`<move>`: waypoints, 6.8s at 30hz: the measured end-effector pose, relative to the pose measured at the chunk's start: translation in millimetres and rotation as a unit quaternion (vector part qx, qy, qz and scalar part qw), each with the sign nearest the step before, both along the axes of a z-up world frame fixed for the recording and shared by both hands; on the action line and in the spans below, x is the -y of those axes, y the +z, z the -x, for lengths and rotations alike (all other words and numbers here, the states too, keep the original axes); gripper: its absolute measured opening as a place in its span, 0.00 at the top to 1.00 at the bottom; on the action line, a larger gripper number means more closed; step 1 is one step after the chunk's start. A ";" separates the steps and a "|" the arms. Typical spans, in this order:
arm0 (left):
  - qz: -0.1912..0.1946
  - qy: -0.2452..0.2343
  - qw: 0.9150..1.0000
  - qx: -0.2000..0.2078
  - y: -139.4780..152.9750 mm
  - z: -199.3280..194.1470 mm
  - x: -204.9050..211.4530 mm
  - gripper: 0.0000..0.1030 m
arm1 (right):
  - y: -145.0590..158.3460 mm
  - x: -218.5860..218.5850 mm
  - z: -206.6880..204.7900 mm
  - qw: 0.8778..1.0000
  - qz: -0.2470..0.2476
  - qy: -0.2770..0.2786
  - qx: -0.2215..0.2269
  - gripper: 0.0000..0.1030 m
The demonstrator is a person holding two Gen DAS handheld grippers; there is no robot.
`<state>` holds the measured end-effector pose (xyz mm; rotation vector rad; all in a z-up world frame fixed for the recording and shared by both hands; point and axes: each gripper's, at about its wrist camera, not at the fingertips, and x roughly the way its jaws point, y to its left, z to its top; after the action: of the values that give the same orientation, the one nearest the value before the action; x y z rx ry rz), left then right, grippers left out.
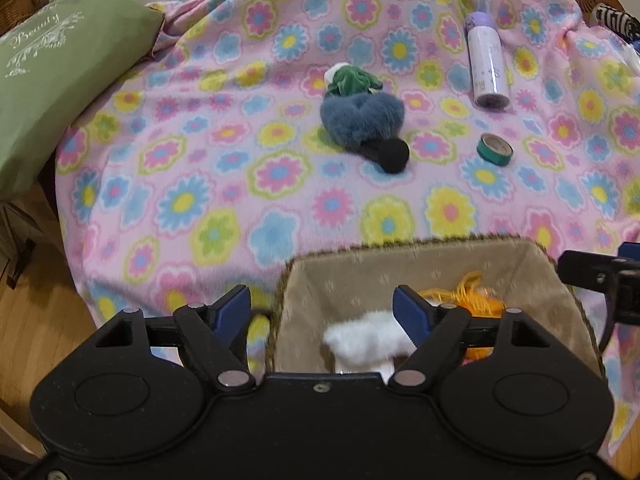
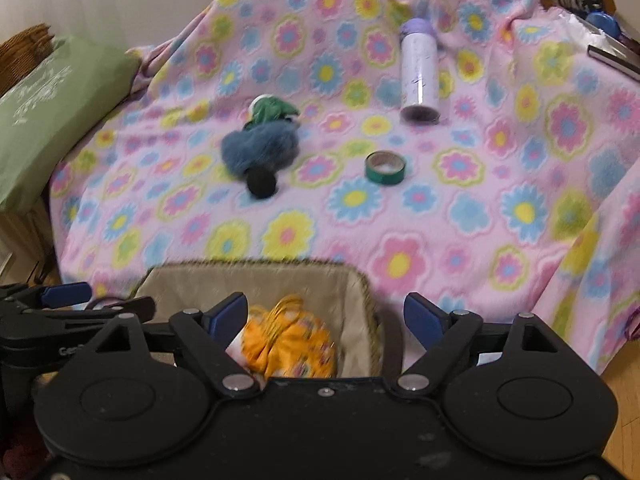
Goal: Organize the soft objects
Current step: 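Lift the left tool toward the blue fluffy pom-pom while the right moves to the green tape roll, then close the left gripper on the blue pom-pom while the right grasps the green tape roll, then lift the pom-pom and green tape roll and carry both over the basket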
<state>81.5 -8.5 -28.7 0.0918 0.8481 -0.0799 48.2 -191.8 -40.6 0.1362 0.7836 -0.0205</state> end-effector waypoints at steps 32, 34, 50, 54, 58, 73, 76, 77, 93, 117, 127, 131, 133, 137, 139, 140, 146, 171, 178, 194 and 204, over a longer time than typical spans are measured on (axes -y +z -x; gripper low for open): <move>-0.029 -0.014 0.999 -0.029 -30.2 -130.3 16.7 0.26 | -31.0 47.9 -152.5 0.997 0.034 -0.037 -0.052 0.06; -0.027 -0.014 0.999 -0.030 -31.3 -136.5 17.5 0.26 | -30.6 54.0 -161.1 0.997 0.035 -0.042 -0.048 0.06; -0.008 -0.018 1.000 -0.012 -29.3 -175.9 22.6 0.16 | -54.0 68.9 -216.6 0.999 0.000 -0.009 -0.047 0.10; -0.001 -0.024 1.000 0.004 -24.1 -184.4 25.6 0.15 | -56.7 65.8 -225.4 0.998 0.018 -0.001 -0.057 0.17; 0.002 -0.026 1.000 0.013 -21.7 -194.9 28.8 0.15 | -59.0 58.7 -231.7 0.996 0.057 0.021 -0.061 0.39; 0.010 -0.053 0.998 0.018 -26.5 -221.2 48.3 0.09 | -59.6 53.0 -251.7 0.993 0.077 0.085 -0.014 0.54; -0.004 -0.059 0.998 0.018 -31.4 -226.3 54.9 0.08 | -59.2 53.5 -243.3 0.993 0.080 0.086 -0.006 0.47; -0.006 -0.061 0.998 0.016 -33.2 -228.0 56.8 0.08 | -59.3 53.5 -240.1 0.993 0.082 0.087 -0.004 0.47; -0.001 -0.050 0.999 0.010 -39.1 -245.7 55.8 0.47 | -66.2 56.9 -218.0 0.994 0.070 0.084 -0.008 0.39; -0.018 -0.022 0.999 0.037 -34.2 -214.7 14.3 0.49 | -69.4 23.7 -267.4 0.989 0.090 0.116 0.022 0.53; 0.008 -0.012 0.999 0.038 -32.2 -209.9 10.0 0.29 | -78.9 25.5 -270.0 0.987 0.093 0.121 0.043 0.46; 0.023 0.004 0.999 0.040 -31.0 -208.5 5.9 0.16 | -80.9 29.6 -272.4 0.989 0.083 0.113 0.041 0.39; 0.034 0.015 0.999 0.037 -30.9 -209.5 2.8 0.15 | -82.0 33.3 -274.0 0.991 0.071 0.108 0.039 0.35; 0.059 0.038 0.997 0.032 -31.7 -212.1 -1.8 0.06 | -83.6 31.1 -276.0 0.991 0.073 0.110 0.032 0.22; 0.054 0.042 0.997 0.031 -32.9 -215.3 0.2 0.05 | -84.5 29.6 -277.3 0.990 0.076 0.111 0.028 0.16; 0.046 0.046 0.997 0.031 -34.0 -217.8 2.2 0.04 | -85.0 29.7 -278.2 0.991 0.076 0.109 0.025 0.13; 0.030 0.062 0.998 0.001 -47.1 -239.4 7.4 0.03 | -85.8 30.0 -279.6 0.991 0.074 0.107 0.021 0.11; 0.010 0.045 0.999 0.010 -69.4 -241.3 13.7 0.02 | -86.2 31.0 -279.6 0.992 0.067 0.105 0.022 0.08; 0.011 0.044 0.999 0.016 -69.7 -239.4 13.2 0.02 | -86.0 32.1 -279.0 0.992 0.064 0.104 0.023 0.08; 0.016 0.035 0.998 0.045 -67.9 -229.5 8.3 0.25 | -83.6 41.1 -268.9 0.995 0.043 0.076 0.047 0.35; -0.001 0.029 0.999 0.044 -59.7 -222.0 -1.7 0.50 | -80.1 35.6 -262.2 0.993 0.060 0.086 0.047 0.54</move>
<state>303.5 -6.9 -88.4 0.0721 0.7619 -0.0213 310.4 -227.4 -120.7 -0.0452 0.6949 0.1009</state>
